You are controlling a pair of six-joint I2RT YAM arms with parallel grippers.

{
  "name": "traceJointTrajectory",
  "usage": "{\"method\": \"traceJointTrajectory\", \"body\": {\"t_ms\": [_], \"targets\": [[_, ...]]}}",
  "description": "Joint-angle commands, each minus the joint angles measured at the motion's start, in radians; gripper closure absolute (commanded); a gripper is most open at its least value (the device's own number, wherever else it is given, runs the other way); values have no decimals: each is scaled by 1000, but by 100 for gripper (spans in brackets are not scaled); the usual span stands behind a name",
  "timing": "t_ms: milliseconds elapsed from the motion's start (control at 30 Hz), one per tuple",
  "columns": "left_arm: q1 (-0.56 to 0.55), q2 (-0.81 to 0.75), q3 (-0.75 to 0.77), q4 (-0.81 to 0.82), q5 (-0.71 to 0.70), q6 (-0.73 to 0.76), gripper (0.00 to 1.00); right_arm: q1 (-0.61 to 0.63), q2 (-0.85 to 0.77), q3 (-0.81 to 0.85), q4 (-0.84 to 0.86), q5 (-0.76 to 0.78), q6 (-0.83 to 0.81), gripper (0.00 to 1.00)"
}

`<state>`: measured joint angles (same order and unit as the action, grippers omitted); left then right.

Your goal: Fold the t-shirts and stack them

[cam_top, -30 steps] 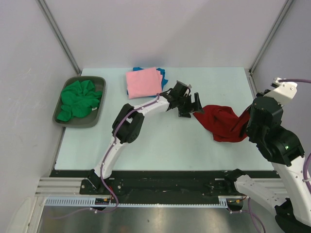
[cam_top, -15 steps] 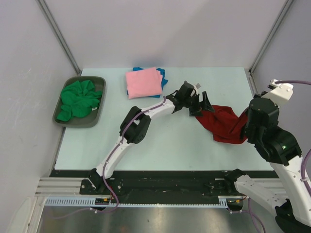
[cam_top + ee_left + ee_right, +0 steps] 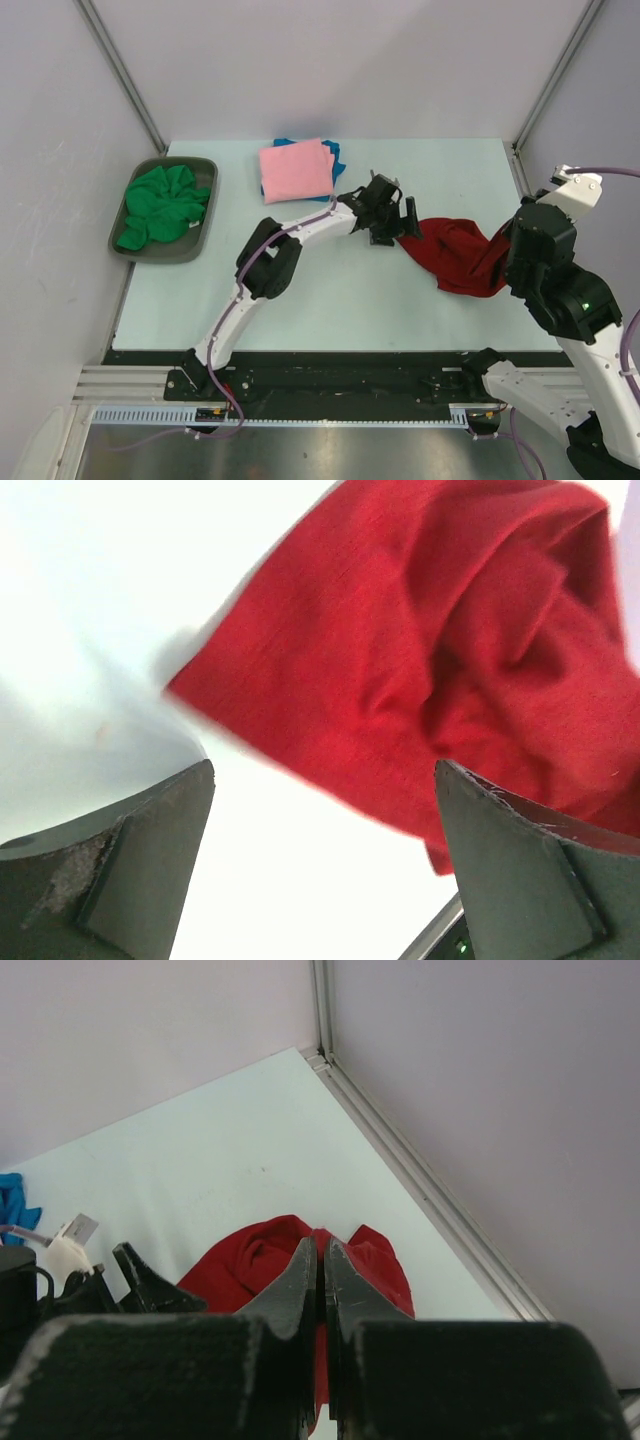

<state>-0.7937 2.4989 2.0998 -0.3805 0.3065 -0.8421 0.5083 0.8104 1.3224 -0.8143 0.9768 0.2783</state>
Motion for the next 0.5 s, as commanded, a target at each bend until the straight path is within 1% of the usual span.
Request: {"method": "traceJointTrajectory", "body": {"t_ms": [0, 33, 100, 133, 267, 300, 367, 433, 467], "targets": [[30, -139, -208, -173, -161, 93, 0, -4, -22, 3, 46, -33, 1, 100], [34, -161, -287, -161, -153, 95, 0, -2, -28, 3, 43, -39, 10, 100], [48, -224, -374, -109, -153, 97, 0, -2, -33, 5, 34, -55, 21, 100], [51, -244, -450, -95, -167, 98, 0, -2, -36, 6, 24, -58, 31, 100], [60, -331, -575, -38, -168, 101, 0, -1, -34, 9, 0, -93, 59, 100], [59, -342, -583, -20, -167, 104, 0, -1, -31, 9, -5, -95, 65, 100], [59, -333, -551, -37, -165, 106, 0, -1, -28, 9, -9, -102, 76, 100], [56, -307, -473, -86, -162, 107, 0, 1, -28, 9, -11, -110, 82, 100], [53, -270, -442, -109, -159, 110, 0, 1, -30, 11, -10, -112, 84, 100]]}}
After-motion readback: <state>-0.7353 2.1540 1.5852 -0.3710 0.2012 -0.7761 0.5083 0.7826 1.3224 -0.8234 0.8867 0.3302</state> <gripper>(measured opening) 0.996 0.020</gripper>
